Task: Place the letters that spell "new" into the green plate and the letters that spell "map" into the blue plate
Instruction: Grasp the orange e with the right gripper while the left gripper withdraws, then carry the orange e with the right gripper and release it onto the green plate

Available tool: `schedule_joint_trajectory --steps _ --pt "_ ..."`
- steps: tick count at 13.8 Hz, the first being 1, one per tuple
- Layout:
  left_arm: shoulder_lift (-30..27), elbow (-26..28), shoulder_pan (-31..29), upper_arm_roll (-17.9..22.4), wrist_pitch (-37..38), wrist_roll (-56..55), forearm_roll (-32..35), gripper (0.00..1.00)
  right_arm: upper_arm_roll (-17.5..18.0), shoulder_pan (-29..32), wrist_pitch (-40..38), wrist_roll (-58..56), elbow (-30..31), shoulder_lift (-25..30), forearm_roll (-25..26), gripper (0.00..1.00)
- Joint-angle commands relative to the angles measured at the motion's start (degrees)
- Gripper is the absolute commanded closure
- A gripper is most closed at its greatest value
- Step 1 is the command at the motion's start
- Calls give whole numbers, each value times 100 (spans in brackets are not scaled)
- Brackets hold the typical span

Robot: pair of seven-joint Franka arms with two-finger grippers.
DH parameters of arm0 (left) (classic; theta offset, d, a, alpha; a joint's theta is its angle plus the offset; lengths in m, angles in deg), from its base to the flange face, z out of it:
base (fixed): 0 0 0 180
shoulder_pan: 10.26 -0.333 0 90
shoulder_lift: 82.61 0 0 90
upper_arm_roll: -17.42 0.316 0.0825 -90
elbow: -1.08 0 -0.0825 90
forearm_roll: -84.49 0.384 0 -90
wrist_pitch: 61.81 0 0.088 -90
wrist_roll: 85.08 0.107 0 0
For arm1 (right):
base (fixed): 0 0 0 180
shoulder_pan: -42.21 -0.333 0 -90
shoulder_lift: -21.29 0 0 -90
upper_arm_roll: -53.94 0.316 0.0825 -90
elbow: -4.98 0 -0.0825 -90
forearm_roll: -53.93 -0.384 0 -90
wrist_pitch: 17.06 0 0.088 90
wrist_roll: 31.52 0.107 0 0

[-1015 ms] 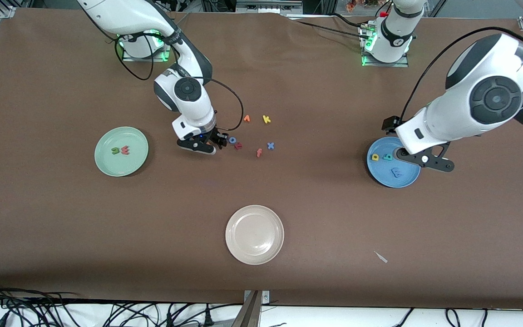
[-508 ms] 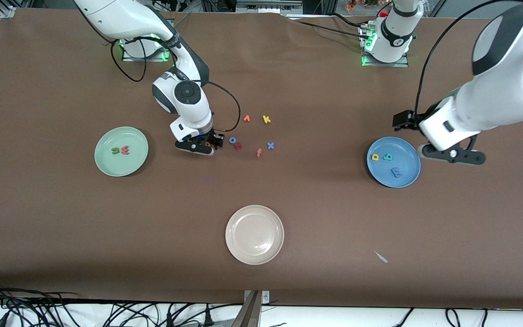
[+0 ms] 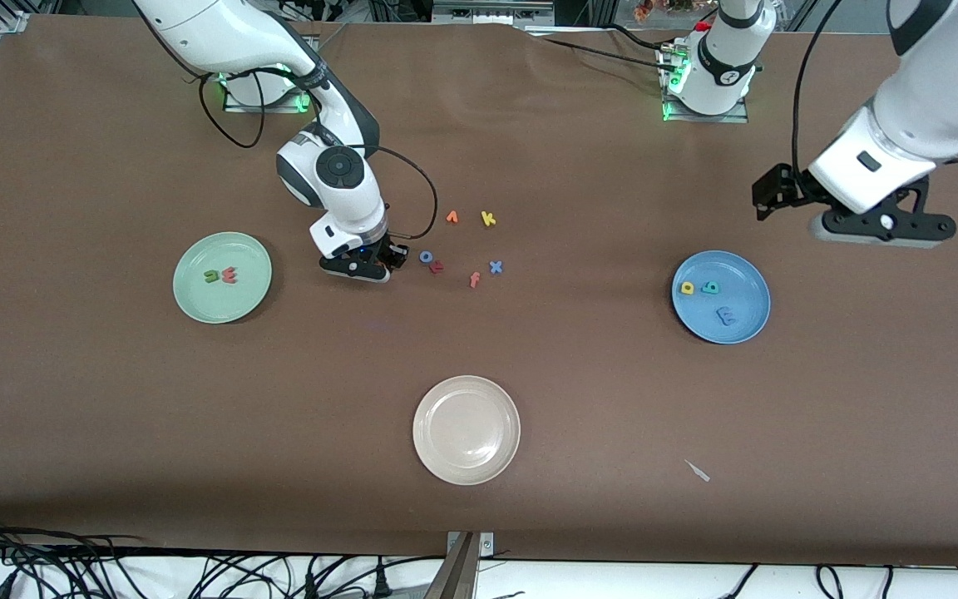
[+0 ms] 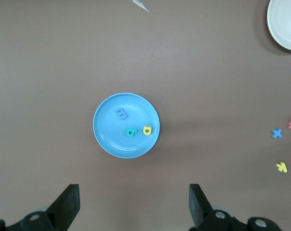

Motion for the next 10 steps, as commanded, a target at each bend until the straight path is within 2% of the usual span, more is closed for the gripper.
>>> schedule_joint_trajectory --steps 1,3,5,7,10 --pt "-435 433 185 163 -187 53 -276 0 -99 -1 -229 -275 138 272 155 87" --pt "-471 442 177 163 -170 88 -294 0 -125 121 -921 -992 120 658 155 90" --pt "-523 573 116 172 -143 158 -347 0 -160 568 -1564 -2238 138 1141 155 90" --pt "-673 732 55 190 -169 439 -373 0 -624 640 -1970 -3408 173 1546 155 90" --pt "-751 916 -314 190 -152 545 -672 0 -1432 658 -1884 -4755 663 2021 85 90"
